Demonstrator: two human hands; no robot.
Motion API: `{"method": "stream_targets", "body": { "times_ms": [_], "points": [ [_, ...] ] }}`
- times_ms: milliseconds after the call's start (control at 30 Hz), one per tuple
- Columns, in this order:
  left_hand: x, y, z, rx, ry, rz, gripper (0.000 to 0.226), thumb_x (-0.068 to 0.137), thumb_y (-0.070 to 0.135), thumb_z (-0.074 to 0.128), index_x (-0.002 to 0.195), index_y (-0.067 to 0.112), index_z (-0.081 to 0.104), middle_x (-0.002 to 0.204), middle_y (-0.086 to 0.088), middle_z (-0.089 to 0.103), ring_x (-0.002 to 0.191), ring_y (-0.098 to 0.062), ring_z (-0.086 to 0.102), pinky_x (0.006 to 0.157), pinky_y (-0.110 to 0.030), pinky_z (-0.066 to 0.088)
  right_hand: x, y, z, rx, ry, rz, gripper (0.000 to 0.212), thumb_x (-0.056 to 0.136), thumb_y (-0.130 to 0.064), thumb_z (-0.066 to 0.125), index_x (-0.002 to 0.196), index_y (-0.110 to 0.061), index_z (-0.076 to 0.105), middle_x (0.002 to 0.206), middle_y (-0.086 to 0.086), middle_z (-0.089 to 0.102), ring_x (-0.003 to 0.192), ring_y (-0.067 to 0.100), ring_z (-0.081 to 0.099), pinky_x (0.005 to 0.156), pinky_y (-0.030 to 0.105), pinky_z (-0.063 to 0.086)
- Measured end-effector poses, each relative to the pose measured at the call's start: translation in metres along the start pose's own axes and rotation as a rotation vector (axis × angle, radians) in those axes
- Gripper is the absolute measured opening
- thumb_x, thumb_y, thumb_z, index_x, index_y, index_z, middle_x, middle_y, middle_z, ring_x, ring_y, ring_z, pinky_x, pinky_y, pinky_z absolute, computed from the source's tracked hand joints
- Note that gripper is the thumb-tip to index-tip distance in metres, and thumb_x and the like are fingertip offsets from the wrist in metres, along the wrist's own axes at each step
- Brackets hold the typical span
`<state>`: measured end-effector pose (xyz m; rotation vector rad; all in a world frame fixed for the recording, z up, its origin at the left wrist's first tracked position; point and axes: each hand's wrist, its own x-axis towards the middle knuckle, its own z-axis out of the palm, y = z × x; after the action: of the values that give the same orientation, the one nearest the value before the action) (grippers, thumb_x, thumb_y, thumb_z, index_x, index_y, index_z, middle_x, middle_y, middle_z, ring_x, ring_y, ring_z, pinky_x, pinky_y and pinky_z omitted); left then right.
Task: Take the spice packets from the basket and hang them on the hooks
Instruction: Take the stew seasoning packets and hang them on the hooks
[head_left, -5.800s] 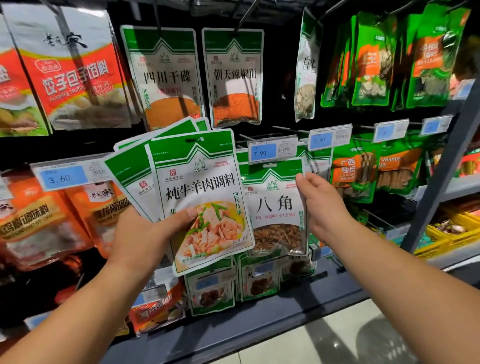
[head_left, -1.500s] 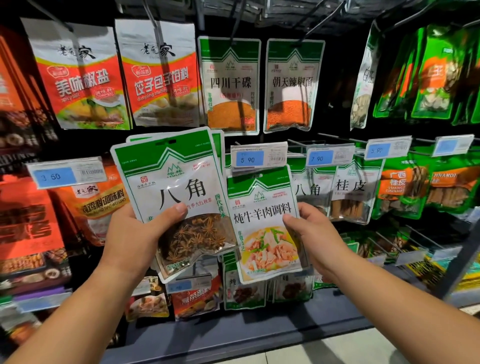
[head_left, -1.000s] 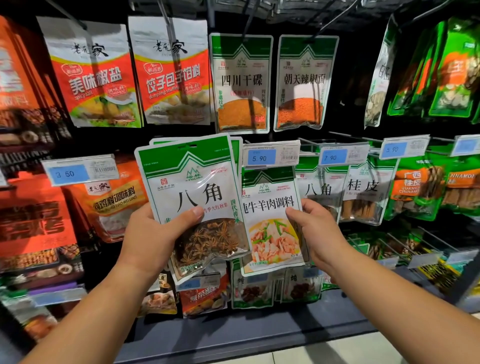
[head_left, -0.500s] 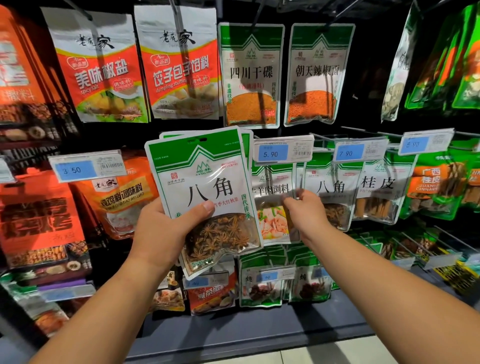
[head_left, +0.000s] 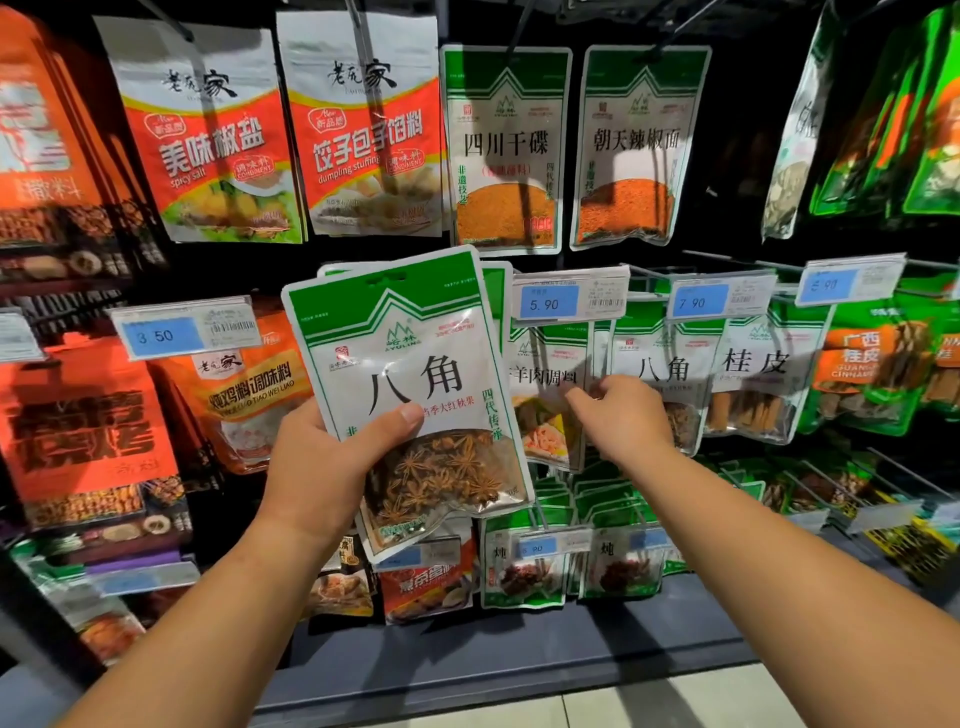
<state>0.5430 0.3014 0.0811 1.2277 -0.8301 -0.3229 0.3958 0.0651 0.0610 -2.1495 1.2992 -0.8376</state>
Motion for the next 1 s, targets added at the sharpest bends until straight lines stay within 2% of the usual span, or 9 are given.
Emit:
{"method": "stream_targets", "body": {
  "times_ms": [167,367,433,533,667,833,900,967,1000],
  "points": [
    [-0.002,-0.003,0.010,0.030,-0.029,-0.009,0.029,0.077,0.018,0.084,0.104,0.021,0.075,0.106,-0.001,0.079,0.101,-0.022,0.075,0.088,-0.043,0.060,-0.029,-0.001,-0.029,0.058,0.053,-0.116,0.037,0.098,-0.049,0.061,0.079,-0.017,0.064,0.070,0.003,0.066,0.069,0.023,0.064,0.065,0.036,0.052],
    [-0.006,0.000,0.044,0.015,-0.109,-0.026,0.023,0.081,0.012,0.083,0.100,0.023,0.076,0.101,0.005,0.080,0.097,-0.016,0.076,0.083,-0.031,0.059,-0.073,-0.016,-0.059,0.545,-0.139,-0.195,0.057,0.096,-0.061,0.052,0.085,-0.008,0.067,0.087,0.016,0.071,0.081,0.033,0.068,0.085,0.054,0.055],
    [-0.008,0.002,0.053,-0.006,-0.109,-0.048,0.032,0.072,0.018,0.090,0.100,0.021,0.077,0.102,0.002,0.080,0.098,-0.018,0.076,0.088,-0.040,0.059,-0.082,-0.018,-0.066,0.603,-0.165,-0.230,0.054,0.088,-0.068,0.061,0.079,-0.015,0.067,0.079,0.009,0.069,0.074,0.026,0.064,0.078,0.046,0.055],
    [-0.007,0.003,0.064,-0.018,-0.107,-0.065,0.043,0.064,0.025,0.093,0.103,0.021,0.077,0.104,-0.001,0.080,0.100,-0.022,0.076,0.090,-0.042,0.058,-0.087,-0.011,-0.073,0.665,-0.176,-0.250,0.036,0.084,-0.050,0.075,0.072,-0.018,0.063,0.069,-0.002,0.058,0.064,0.011,0.053,0.068,0.032,0.043],
    [-0.013,0.008,0.079,-0.026,-0.158,-0.068,0.048,0.063,0.018,0.089,0.108,0.011,0.073,0.098,-0.003,0.080,0.093,-0.020,0.078,0.079,-0.033,0.063,-0.082,0.011,-0.080,0.674,-0.172,-0.177,0.035,0.094,-0.032,0.073,0.080,-0.006,0.054,0.076,0.019,0.049,0.068,0.018,0.047,0.069,0.036,0.039],
    [-0.014,0.010,0.090,0.021,-0.158,-0.072,0.022,0.080,0.012,0.083,0.099,0.017,0.073,0.082,0.002,0.080,0.069,-0.015,0.075,0.055,-0.020,0.056,-0.075,0.040,-0.090,0.706,-0.152,-0.102,0.076,0.074,-0.068,0.077,0.104,-0.003,0.052,0.089,0.031,0.052,0.073,0.035,0.045,0.071,0.043,0.035],
    [-0.011,0.010,0.089,0.016,-0.143,-0.074,0.023,0.082,0.014,0.081,0.104,0.011,0.073,0.079,-0.002,0.079,0.066,-0.015,0.074,0.054,-0.021,0.055,-0.071,0.053,-0.098,0.731,-0.134,-0.064,0.052,0.084,-0.056,0.075,0.104,-0.010,0.062,0.097,0.034,0.061,0.078,0.039,0.056,0.075,0.043,0.043],
    [-0.008,0.009,0.085,0.016,-0.117,-0.073,0.027,0.083,0.015,0.080,0.107,0.006,0.072,0.076,-0.003,0.078,0.062,-0.011,0.072,0.052,-0.020,0.052,-0.067,0.069,-0.106,0.740,-0.113,-0.019,0.008,0.099,-0.027,0.067,0.098,-0.019,0.069,0.096,0.014,0.075,0.087,0.029,0.068,0.080,0.041,0.052],
    [-0.007,0.008,0.084,0.017,-0.103,-0.077,0.029,0.084,0.017,0.080,0.108,0.004,0.072,0.075,-0.002,0.077,0.060,-0.010,0.070,0.051,-0.021,0.051,-0.065,0.078,-0.110,0.725,-0.115,0.017,0.009,0.101,-0.020,0.063,0.097,-0.023,0.070,0.099,0.009,0.077,0.091,0.026,0.071,0.083,0.042,0.055]
  ]
}}
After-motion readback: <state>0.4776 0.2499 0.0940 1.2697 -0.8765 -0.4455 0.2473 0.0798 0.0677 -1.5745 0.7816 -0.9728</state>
